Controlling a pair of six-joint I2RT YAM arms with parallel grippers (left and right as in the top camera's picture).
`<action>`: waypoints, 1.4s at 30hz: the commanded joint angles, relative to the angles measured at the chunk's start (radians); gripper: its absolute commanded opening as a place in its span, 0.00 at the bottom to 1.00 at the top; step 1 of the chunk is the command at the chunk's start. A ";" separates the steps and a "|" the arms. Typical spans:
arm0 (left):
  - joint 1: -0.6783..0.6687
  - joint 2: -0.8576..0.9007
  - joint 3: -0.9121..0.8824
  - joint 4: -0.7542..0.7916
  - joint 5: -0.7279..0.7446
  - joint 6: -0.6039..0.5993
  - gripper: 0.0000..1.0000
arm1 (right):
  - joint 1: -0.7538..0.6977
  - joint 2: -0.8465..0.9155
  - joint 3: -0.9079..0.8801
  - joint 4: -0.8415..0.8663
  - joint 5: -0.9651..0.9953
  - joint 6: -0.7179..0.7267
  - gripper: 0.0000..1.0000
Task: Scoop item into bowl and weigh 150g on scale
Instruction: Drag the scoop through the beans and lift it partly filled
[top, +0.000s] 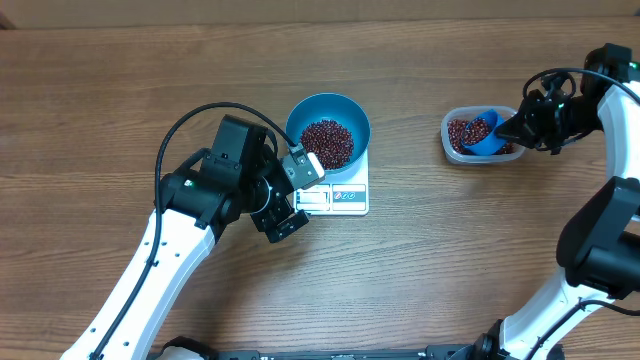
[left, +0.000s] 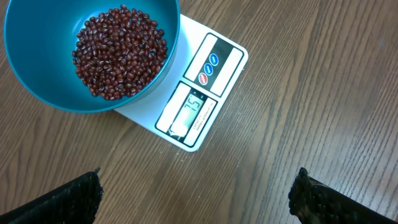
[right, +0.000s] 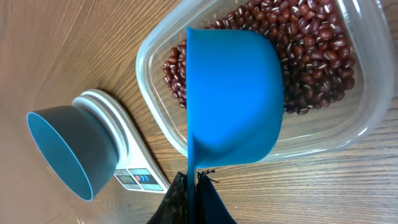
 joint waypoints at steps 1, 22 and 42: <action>-0.002 0.005 -0.005 0.004 0.008 0.019 0.99 | -0.023 -0.019 0.020 -0.008 -0.035 -0.039 0.04; -0.002 0.005 -0.005 0.004 0.008 0.019 0.99 | -0.102 -0.019 0.020 -0.051 -0.332 -0.210 0.04; -0.002 0.005 -0.005 0.004 0.008 0.019 0.99 | -0.085 -0.020 0.020 -0.085 -0.583 -0.333 0.04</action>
